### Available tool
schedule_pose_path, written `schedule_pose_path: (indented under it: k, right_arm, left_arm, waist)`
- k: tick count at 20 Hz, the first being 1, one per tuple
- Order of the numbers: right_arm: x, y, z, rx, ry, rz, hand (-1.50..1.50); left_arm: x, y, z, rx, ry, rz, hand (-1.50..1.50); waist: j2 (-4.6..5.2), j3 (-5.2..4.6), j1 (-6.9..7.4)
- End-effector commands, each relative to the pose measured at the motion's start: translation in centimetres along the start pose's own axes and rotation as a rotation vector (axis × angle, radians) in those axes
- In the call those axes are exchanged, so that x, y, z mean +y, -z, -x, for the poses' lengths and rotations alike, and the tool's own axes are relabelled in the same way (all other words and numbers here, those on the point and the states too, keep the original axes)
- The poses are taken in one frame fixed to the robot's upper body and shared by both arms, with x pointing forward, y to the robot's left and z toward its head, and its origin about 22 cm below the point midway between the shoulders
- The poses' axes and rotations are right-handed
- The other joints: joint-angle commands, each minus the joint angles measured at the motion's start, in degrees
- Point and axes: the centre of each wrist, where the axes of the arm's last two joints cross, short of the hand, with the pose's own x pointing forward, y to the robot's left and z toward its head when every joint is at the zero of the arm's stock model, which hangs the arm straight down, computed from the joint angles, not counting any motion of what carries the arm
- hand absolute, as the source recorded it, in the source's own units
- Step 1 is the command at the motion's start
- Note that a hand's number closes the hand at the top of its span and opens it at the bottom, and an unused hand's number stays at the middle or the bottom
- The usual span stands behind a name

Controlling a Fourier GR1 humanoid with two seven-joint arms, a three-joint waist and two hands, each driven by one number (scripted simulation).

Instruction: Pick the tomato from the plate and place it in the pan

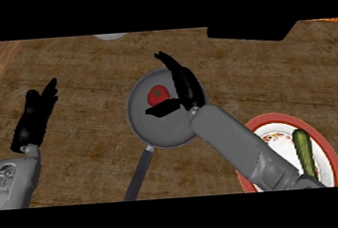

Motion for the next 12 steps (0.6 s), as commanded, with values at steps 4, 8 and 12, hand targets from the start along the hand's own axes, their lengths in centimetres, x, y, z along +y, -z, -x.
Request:
schedule_pose_path:
  k: [4,8,12]
  right_arm:
    - [-0.6,1.0,-0.9,-0.011,0.115,0.171,-1.5]
    - [-2.0,2.0,0.6,0.046,0.15,0.192,-1.5]
    - [-5.1,2.0,2.7,0.063,0.179,0.261,-1.5]
  left_arm:
    - [0.8,-0.3,0.7,0.028,0.0,-0.026,0.0]
    - [1.7,-1.1,2.8,0.067,-0.011,-0.061,0.0]
    - [5.2,-3.3,4.8,0.078,-0.007,-0.109,0.0]
  waist:
    - [-0.67,-0.04,-1.75]
    - [-1.2,-0.1,-5.07]
    - [-1.93,-0.13,-6.86]
